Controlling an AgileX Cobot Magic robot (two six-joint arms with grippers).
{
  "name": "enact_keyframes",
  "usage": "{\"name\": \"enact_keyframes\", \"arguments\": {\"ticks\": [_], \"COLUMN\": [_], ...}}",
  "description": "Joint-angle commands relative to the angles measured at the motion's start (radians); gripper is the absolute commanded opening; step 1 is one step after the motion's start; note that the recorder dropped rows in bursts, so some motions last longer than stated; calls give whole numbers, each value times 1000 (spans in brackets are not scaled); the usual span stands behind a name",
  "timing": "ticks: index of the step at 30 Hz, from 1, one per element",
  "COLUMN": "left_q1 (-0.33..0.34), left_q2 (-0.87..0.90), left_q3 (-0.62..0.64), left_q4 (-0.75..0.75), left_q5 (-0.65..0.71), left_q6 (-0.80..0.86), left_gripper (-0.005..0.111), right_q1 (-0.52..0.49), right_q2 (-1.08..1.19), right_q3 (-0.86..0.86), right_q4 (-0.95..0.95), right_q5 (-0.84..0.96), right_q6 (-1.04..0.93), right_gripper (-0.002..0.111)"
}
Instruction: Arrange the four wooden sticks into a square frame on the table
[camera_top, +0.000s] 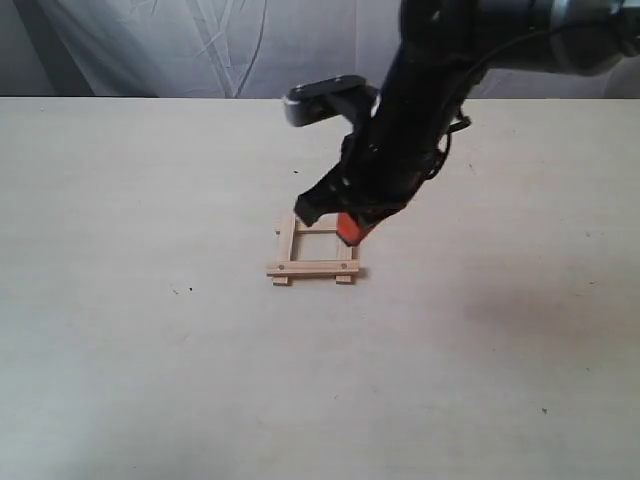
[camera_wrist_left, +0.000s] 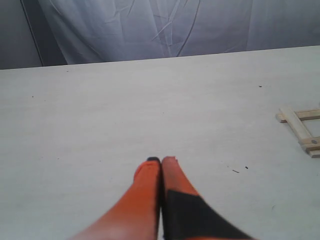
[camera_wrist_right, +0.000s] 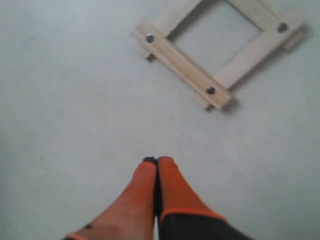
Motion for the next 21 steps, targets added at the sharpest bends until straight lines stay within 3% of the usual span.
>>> {"name": "enact_keyframes", "arguments": {"ticks": [1, 12, 21], "left_q1": [1, 1, 1], "left_q2": [-6, -6, -6], "left_q3": [4, 4, 4], "left_q4": [0, 0, 0], "left_q5": [-12, -12, -12], "left_q6": [-1, -1, -1], "left_gripper": [0, 0, 0], "right_q1": [-124, -496, -540], "right_q2": [-100, -425, -804], "right_q3": [96, 418, 592], "right_q4": [-11, -96, -224], "right_q5": [5, -90, -229], "right_q6": [49, 111, 184], "right_gripper": [-1, -1, -1]}}
